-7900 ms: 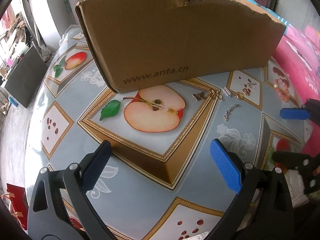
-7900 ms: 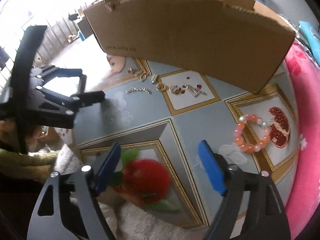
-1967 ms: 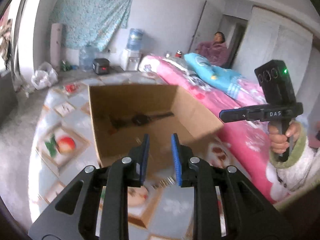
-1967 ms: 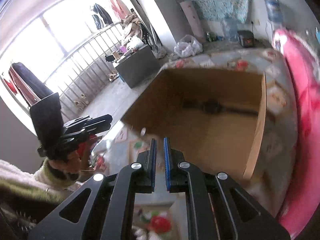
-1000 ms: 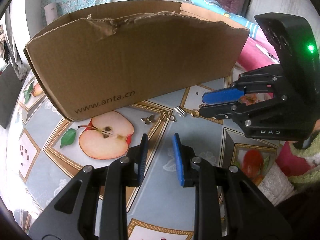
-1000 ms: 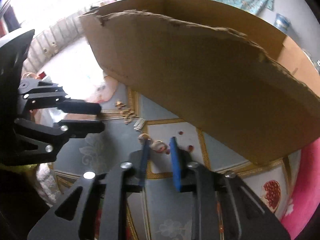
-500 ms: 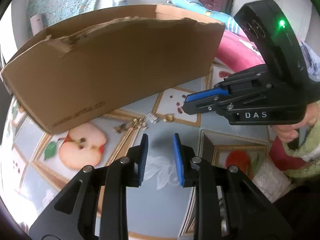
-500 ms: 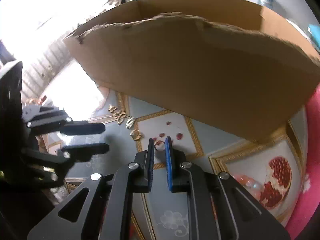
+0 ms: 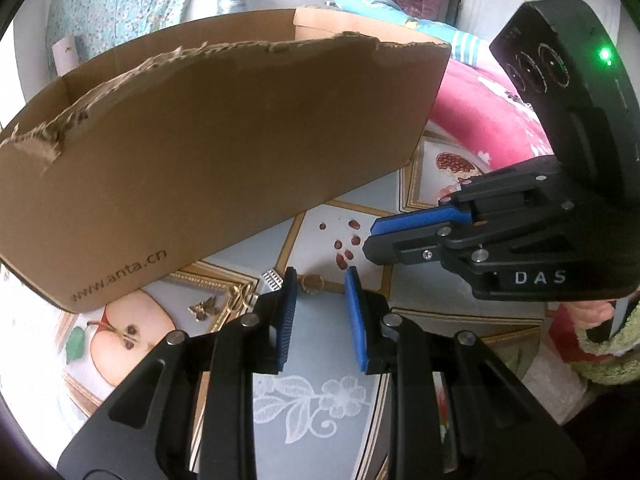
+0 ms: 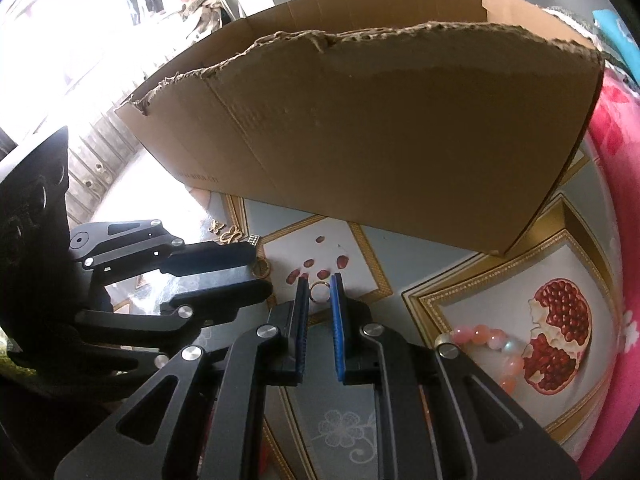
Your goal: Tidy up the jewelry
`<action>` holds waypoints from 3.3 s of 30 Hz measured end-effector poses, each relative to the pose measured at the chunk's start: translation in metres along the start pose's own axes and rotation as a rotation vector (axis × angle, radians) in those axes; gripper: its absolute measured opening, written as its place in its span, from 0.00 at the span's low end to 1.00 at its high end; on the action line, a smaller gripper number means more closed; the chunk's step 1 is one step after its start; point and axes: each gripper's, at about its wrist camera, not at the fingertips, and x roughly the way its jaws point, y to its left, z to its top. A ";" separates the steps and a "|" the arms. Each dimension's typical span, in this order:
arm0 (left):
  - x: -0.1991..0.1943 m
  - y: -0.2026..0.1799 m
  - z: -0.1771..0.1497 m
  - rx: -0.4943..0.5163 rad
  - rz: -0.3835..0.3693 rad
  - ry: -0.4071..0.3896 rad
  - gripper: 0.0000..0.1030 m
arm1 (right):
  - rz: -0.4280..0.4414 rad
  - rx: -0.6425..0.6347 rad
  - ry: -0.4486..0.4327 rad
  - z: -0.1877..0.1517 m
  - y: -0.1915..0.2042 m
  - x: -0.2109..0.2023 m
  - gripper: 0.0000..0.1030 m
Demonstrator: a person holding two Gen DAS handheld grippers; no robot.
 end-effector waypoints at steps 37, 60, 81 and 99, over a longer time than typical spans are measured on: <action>-0.113 0.036 0.075 -0.015 -0.045 -0.271 0.09 | 0.047 -0.165 -0.251 0.095 0.036 -0.114 0.11; 0.101 0.146 0.166 -0.478 -0.278 0.475 0.10 | -0.134 -0.174 0.297 0.161 -0.011 0.022 0.12; -0.016 0.150 0.177 -0.412 -0.217 0.102 0.21 | -0.047 -0.069 -0.015 0.160 -0.019 -0.085 0.14; -0.109 0.102 -0.005 -0.326 -0.023 -0.108 0.44 | 0.071 -0.162 0.006 0.034 0.056 -0.044 0.31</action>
